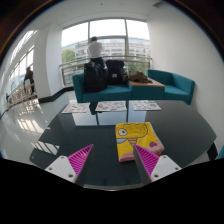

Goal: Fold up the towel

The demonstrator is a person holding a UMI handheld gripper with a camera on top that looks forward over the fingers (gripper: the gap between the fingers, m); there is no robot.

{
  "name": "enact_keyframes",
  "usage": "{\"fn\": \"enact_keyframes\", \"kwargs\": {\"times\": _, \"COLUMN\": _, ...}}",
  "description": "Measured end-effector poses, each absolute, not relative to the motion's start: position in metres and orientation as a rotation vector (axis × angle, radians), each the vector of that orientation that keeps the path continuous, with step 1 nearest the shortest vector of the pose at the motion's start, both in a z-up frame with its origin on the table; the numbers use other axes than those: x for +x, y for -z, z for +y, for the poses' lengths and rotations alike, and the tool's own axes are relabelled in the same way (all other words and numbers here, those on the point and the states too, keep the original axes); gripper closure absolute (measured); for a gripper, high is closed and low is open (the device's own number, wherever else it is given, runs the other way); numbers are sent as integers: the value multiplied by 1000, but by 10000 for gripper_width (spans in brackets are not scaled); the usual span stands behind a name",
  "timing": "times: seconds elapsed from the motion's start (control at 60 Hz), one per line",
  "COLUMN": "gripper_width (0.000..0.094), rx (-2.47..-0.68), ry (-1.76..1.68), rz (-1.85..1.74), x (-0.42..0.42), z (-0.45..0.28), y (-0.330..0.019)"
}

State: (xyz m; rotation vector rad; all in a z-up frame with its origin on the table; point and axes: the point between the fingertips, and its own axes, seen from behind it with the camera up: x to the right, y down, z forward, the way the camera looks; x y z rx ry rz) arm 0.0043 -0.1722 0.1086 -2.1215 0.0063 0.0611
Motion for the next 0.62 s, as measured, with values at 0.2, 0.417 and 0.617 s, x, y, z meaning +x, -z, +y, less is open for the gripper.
{"fn": "enact_keyframes", "kwargs": {"times": 0.2, "gripper_width": 140, "rx": -2062, "ry": -67, "rz": -66, "x": -26, "z": -196, "y": -142}}
{"fn": "enact_keyframes", "kwargs": {"times": 0.417, "gripper_width": 139, "rx": -2010, "ry": -42, "rz": -89, "x": -30, "z": -206, "y": -160}}
{"fn": "enact_keyframes", "kwargs": {"times": 0.617, "gripper_width": 137, "rx": -1985, "ry": -43, "rz": -82, "x": -31, "z": -211, "y": -166}}
